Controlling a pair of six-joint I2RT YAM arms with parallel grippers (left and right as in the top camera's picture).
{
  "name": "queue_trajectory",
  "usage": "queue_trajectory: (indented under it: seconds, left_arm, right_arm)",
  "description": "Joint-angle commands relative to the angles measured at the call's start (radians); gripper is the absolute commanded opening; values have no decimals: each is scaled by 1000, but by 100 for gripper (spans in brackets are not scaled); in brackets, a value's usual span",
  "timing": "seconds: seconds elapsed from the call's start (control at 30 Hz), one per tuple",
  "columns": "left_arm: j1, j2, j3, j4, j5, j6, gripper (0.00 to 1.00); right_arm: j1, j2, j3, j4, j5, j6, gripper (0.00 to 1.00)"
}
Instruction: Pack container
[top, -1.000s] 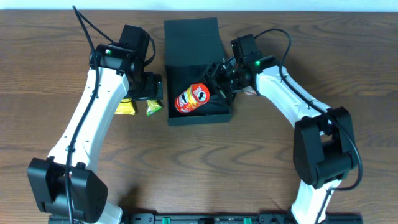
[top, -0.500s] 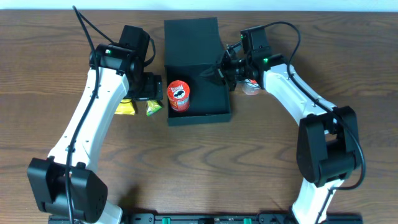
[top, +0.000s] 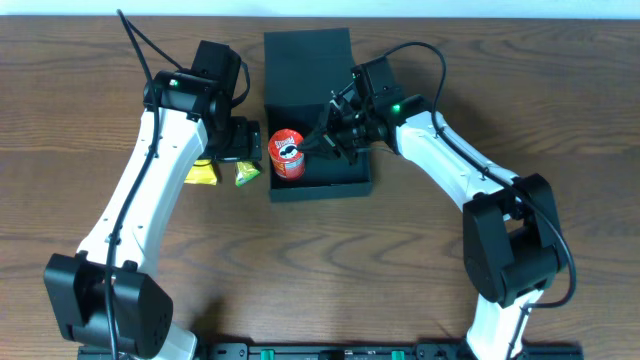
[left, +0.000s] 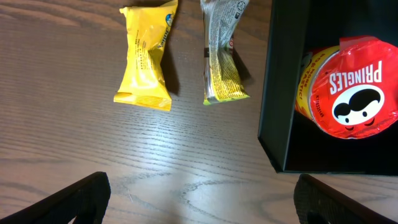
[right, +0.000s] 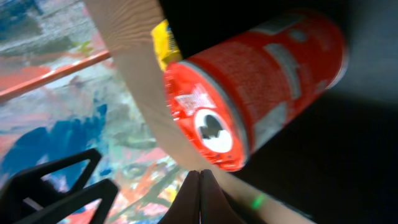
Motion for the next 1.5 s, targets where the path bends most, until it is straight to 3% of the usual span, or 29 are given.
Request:
queue_trajectory:
  seconds: [0.0,0.53,0.9,1.47]
  left_arm:
    - [0,9,21,-6,-17,2,95]
    - [0,9,21,-6,-18,-9,95]
    - [0,9,21,-6,-18,-9,96]
    - [0,9,21,-6,-18,-8,96]
  right_arm:
    - [8,5,12,-10,60,-47,2]
    - [45,5,12,-4,234,-60,2]
    - [1,5,12,-8,248,-109,2]
    - [-57,4,27,-83,547,-203,2]
